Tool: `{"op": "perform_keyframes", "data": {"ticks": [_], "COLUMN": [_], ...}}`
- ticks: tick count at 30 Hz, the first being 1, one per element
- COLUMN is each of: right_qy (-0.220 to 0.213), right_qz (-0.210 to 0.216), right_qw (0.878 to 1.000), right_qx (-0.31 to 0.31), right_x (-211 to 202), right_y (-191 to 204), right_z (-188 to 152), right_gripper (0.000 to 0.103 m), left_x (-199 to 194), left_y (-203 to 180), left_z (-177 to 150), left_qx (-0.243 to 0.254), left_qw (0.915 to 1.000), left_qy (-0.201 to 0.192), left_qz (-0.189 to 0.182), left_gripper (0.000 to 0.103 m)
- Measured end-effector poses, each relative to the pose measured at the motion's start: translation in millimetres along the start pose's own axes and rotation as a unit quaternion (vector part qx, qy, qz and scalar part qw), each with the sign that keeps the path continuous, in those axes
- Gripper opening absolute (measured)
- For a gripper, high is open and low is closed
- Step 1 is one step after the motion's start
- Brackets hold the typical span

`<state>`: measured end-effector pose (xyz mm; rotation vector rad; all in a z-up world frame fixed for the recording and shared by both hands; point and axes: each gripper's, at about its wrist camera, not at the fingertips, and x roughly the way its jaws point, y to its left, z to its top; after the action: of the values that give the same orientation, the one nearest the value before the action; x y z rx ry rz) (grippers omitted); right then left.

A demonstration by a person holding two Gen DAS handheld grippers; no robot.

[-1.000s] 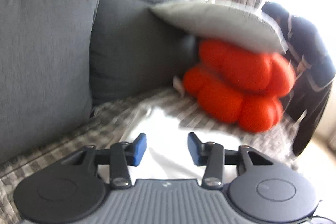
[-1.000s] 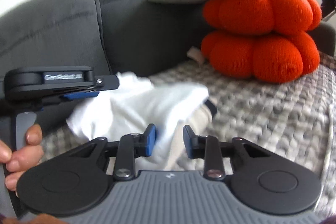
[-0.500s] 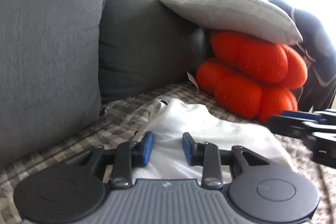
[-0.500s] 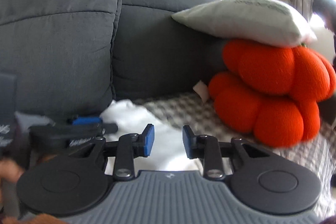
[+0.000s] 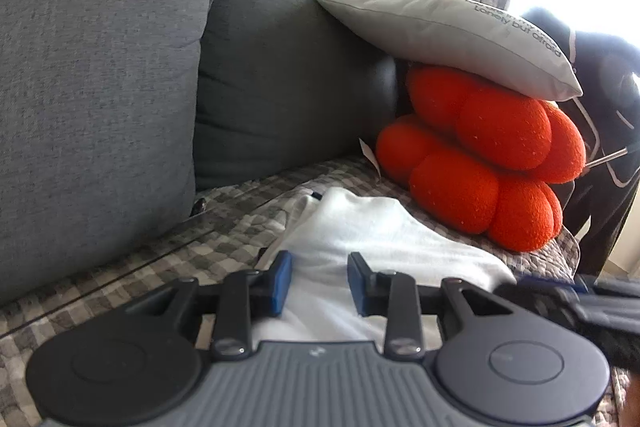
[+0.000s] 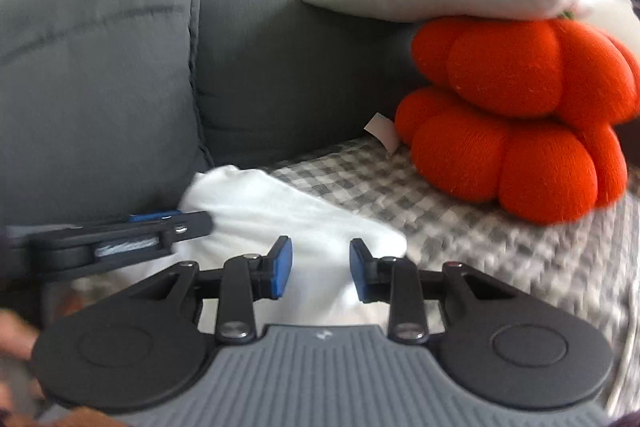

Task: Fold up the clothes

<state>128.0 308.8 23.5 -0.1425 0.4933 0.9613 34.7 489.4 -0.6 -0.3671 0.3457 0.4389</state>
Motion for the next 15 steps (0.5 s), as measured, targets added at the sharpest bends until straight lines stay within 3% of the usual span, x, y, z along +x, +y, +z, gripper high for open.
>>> {"op": "perform_keyframes", "data": {"ticks": [1, 3, 7, 10, 15], "right_qy": [0.011, 0.008, 0.013, 0.01, 0.026], "right_qz": [0.005, -0.005, -0.004, 0.002, -0.018], "right_qw": [1.0, 1.0, 1.0, 1.0, 0.999], "right_qx": [0.007, -0.014, 0.01, 0.011, -0.007], "right_x": [-1.9, -3.0, -11.9, -40.3, -113.5], "right_y": [0.2, 7.0, 6.8, -2.1, -26.2], "right_z": [-10.6, -29.3, -24.2, -22.2, -42.0], "right_gripper": [0.042, 0.043, 0.043, 0.038, 0.04], "left_x": [0.1, 0.3, -0.1, -0.9, -10.4], "left_y": [-0.2, -0.5, 0.2, 3.2, 4.0], "left_z": [-0.1, -0.2, 0.9, 3.1, 2.5], "left_qx": [0.001, 0.003, 0.005, -0.005, -0.009], "left_qw": [1.0, 1.0, 0.9999, 0.9999, 0.9995], "left_qy": [0.0, 0.001, 0.0, 0.002, 0.0], "left_qz": [0.0, 0.002, 0.009, 0.012, 0.031], "left_gripper": [0.033, 0.033, 0.033, 0.033, 0.033]}}
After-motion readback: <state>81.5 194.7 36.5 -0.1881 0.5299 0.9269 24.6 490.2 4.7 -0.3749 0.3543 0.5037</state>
